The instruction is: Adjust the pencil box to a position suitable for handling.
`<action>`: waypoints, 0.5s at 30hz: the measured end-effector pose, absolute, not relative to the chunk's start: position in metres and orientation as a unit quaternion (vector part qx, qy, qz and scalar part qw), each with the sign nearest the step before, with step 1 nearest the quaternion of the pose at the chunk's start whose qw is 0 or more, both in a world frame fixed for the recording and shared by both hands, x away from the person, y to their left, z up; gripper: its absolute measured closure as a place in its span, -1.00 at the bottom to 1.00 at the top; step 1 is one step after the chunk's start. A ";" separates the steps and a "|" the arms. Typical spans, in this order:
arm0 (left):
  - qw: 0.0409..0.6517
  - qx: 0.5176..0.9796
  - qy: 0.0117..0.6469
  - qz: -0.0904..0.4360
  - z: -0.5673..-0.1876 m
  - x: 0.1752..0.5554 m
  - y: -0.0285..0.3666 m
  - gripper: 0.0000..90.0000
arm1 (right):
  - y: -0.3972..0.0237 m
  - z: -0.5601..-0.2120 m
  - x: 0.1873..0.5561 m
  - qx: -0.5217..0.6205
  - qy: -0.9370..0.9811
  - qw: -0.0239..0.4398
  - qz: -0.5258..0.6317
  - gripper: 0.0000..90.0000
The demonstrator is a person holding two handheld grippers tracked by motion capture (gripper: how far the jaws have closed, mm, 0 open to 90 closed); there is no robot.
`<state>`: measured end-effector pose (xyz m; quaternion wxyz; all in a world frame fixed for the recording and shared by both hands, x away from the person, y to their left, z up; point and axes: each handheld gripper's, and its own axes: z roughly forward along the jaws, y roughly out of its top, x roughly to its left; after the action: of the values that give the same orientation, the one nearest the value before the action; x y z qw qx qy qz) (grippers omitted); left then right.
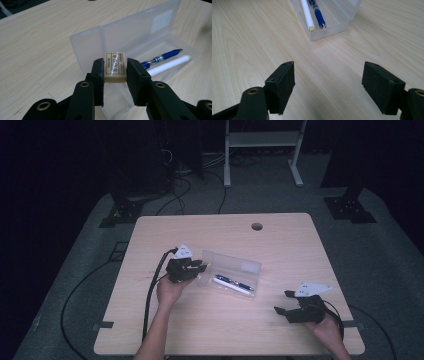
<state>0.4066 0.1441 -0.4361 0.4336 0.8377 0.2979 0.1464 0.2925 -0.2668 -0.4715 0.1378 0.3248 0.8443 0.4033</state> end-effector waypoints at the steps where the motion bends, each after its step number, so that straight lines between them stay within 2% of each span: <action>1: 0.432 0.838 0.300 0.145 -0.437 0.407 0.144 0.50 | -0.268 -0.471 0.292 0.325 0.844 0.139 0.403 -0.43; 15: 0.406 0.846 0.314 0.144 -0.457 0.417 0.135 0.52 | -0.268 -0.470 0.291 0.321 0.846 0.142 0.400 -0.43</action>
<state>0.4171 0.1353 -0.4566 0.4063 0.8461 0.3138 0.1435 0.2909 -0.2677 -0.4703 0.1424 0.3214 0.8463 0.4003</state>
